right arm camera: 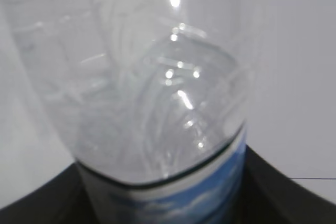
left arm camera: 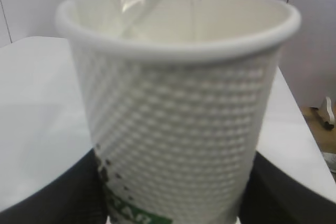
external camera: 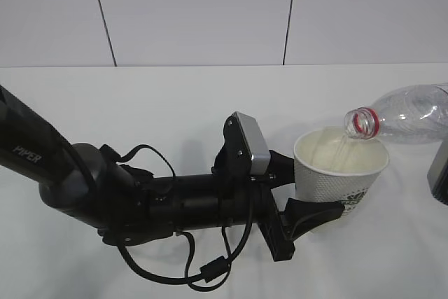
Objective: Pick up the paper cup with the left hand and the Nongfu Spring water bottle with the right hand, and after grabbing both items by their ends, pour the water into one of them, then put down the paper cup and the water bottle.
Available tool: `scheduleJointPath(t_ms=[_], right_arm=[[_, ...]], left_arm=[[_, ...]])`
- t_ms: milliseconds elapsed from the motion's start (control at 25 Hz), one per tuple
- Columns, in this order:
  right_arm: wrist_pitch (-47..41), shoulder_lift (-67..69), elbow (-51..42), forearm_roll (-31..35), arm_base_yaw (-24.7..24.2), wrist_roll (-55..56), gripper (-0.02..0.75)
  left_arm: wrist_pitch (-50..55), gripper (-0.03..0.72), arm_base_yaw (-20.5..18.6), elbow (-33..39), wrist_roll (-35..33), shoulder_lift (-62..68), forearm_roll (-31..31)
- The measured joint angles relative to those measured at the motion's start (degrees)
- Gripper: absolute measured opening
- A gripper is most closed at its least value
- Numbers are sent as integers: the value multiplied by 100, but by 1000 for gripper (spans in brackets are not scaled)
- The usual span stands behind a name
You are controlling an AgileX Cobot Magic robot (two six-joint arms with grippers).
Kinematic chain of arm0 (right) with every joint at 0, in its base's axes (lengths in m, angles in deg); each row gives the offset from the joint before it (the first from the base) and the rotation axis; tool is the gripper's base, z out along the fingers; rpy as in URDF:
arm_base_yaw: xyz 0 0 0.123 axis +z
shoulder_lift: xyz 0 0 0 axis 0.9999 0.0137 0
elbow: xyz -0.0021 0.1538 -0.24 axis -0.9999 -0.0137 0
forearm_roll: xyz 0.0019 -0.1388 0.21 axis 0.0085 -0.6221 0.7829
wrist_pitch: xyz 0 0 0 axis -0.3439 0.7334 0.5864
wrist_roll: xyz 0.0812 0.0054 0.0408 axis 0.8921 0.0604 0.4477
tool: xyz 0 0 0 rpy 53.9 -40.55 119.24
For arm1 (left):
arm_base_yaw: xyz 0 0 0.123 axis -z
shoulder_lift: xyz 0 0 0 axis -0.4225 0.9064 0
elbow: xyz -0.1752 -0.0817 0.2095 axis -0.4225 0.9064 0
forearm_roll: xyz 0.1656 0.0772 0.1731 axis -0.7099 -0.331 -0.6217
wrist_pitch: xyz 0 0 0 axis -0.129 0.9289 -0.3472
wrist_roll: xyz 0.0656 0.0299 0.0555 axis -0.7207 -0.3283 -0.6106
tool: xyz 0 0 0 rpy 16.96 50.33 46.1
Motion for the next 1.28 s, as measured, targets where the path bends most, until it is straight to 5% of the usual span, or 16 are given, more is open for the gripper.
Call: scheduleJointPath(t_ms=[1280], right_arm=[[0, 0, 0, 0, 0, 0, 450]], left_arm=[[15, 480, 0, 0, 0, 0, -9]])
